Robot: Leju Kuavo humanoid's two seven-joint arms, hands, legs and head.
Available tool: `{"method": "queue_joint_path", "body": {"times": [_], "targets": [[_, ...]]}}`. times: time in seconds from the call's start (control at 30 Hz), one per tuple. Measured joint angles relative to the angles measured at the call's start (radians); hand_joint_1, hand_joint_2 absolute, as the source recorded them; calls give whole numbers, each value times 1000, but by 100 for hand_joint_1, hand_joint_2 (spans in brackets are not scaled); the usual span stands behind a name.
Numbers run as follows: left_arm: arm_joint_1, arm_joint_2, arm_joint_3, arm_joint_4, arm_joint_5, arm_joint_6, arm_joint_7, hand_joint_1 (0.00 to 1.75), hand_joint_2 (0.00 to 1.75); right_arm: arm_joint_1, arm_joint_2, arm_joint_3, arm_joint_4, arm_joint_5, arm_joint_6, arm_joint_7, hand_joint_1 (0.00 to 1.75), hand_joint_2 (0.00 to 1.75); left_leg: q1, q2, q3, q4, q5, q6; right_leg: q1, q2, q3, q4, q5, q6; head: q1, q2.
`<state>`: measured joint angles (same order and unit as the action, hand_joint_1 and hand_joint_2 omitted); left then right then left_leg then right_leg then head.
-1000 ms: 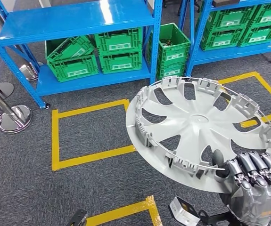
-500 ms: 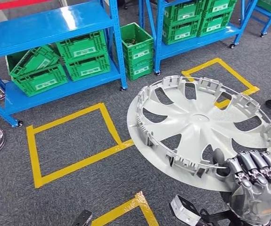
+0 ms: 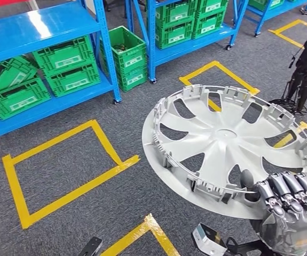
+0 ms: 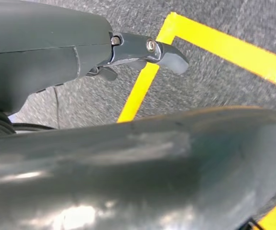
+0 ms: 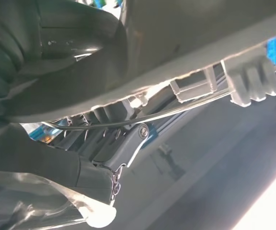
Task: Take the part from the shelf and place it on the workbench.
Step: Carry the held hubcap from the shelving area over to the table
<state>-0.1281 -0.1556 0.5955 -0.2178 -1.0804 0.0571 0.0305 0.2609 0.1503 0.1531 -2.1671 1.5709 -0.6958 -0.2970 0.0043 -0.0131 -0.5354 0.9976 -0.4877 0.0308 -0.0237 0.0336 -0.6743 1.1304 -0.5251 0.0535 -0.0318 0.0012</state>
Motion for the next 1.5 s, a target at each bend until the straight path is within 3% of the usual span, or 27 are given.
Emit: {"method": "queue_joint_path", "body": {"times": [0.07,0.1,0.13,0.2,0.27,0.33,0.4,0.47,0.53,0.6,0.63,0.7,0.77,0.83,0.9,0.97,1.03,1.1,1.13,1.17,1.2,1.27,1.3,1.33,1.4,1.43,1.5], "targets": [[3,1,0,0,0,-1,0,0,0,-1,0,0,0,0,0,-1,175,175,-5,28,-6,0,2,4,1,-25,-51,128,-61,2,3,0],[5,1,0,0,0,-2,0,0,0,0,0,0,0,0,0,-1,175,175,-8,43,-8,1,3,4,1,-28,-60,161,-70,2,3,0],[5,1,0,0,-1,-2,0,0,0,1,0,-1,0,0,0,-1,175,175,-10,57,-9,1,3,5,2,-31,-49,157,-61,1,3,0],[4,1,-1,0,-2,-3,0,0,0,1,0,-2,1,0,0,-1,175,175,-15,82,-9,3,3,4,6,-53,28,39,-9,-7,3,0],[2,2,-1,0,-5,-3,0,0,0,0,0,-2,0,0,0,-3,175,175,-21,102,-10,7,1,0,16,-97,102,-84,21,-20,2,0],[0,3,-2,0,-8,-5,0,0,0,1,0,-3,0,0,0,-7,175,175,-26,120,-12,10,2,-7,23,-109,119,-117,22,-33,1,0],[-1,5,-5,0,-12,-8,1,0,0,2,1,-5,-1,0,0,-13,175,175,-24,127,-11,14,-1,-16,20,-86,114,-120,30,-43,1,0],[-3,7,-9,0,-16,-9,1,0,0,2,3,-6,-2,0,0,-20,175,175,-19,83,-26,56,-37,-29,14,-66,111,-125,39,-54,0,0],[-2,8,-10,0,-18,-10,2,0,0,1,5,-8,-2,0,0,-25,175,175,-11,32,-74,177,-107,-40,11,-44,105,-125,45,-61,-2,0],[2,9,-10,0,-7,-10,4,0,0,3,5,-9,-2,0,0,-26,175,175,-7,23,-118,287,-148,-45,11,-18,100,-124,50,-62,-2,0],[3,9,-6,0,12,-9,5,0,0,4,6,-10,-2,0,0,-27,175,175,-6,23,-119,293,-138,-45,12,-4,98,-122,52,-61,-3,0],[2,9,14,0,82,-7,3,0,0,7,6,-11,-2,0,0,-27,175,175,-3,9,-71,195,-70,-41,11,23,97,-120,54,-58,-3,0],[0,8,59,0,183,-6,-9,0,0,9,7,-12,-2,0,0,-27,175,175,2,-40,-13,67,-21,-33,12,48,93,-116,57,-51,-2,0],[-2,7,119,0,280,-6,-26,0,0,12,8,-12,-5,0,0,-26,175,175,3,-69,6,19,-17,-28,9,69,81,-114,64,-37,-2,0],[-3,3,181,0,346,-7,-39,0,0,18,8,-12,-7,0,0,-25,175,175,2,-50,5,11,-13,-20,5,82,68,-115,71,-23,-2,0],[-5,-1,232,-1,375,-8,-47,0,0,23,8,-12,-9,0,0,-24,175,175,4,-25,4,2,-4,-8,7,44,44,-83,47,-13,4,0],[-3,-2,263,-1,382,-8,-50,0,0,22,8,-12,-10,0,0,-24,175,175,3,2,0,-1,0,0,8,-12,-5,23,-15,-6,8,0],[0,-2,284,-2,385,-8,-51,0,0,23,8,-12,-10,0,0,-24,175,175,0,32,-4,0,1,1,7,-28,-53,142,-65,0,9,0],[1,-2,293,-2,387,-9,-51,0,0,24,8,-12,-10,0,0,-24,175,175,-1,46,-6,1,1,1,7,-30,-55,160,-65,2,9,0],[1,-3,301,-2,392,-9,-52,0,0,25,8,-12,-10,0,0,-23,175,175,-1,59,-6,1,1,1,6,-33,-35,135,-48,2,9,0],[0,-3,310,-2,400,-10,-53,0,0,26,8,-12,-10,0,0,-23,175,175,-1,71,-6,2,0,0,6,-42,3,74,-18,1,9,0],[-3,-3,331,-2,426,-11,-57,0,0,25,8,-12,-10,0,0,-22,175,175,-5,91,-5,7,-3,-6,11,-84,86,-64,20,-8,8,0],[-5,-3,343,-2,441,-11,-60,0,0,24,8,-11,-10,0,0,-21,175,175,-8,98,-5,9,-4,-11,13,-97,109,-103,26,-15,8,0],[-5,-3,355,-3,456,-12,-63,0,0,25,8,-11,-10,0,0,-19,175,175,-10,106,-4,10,-4,-16,16,-103,117,-118,24,-21,7,0],[-6,-2,379,-3,482,-14,-70,0,0,26,8,-11,-10,0,0,-15,175,175,-11,120,-4,10,-4,-26,17,-82,114,-119,30,-34,6,0],[-6,-2,390,-3,491,-15,-73,0,0,27,8,-11,-11,0,0,-13,175,175,-9,113,-5,16,-11,-31,15,-73,112,-121,33,-41,5,0],[-6,0,409,-3,502,-16,-77,0,0,27,8,-10,-11,0,0,-10,175,175,-5,72,-27,75,-57,-42,10,-54,110,-127,41,-54,1,0]]}}
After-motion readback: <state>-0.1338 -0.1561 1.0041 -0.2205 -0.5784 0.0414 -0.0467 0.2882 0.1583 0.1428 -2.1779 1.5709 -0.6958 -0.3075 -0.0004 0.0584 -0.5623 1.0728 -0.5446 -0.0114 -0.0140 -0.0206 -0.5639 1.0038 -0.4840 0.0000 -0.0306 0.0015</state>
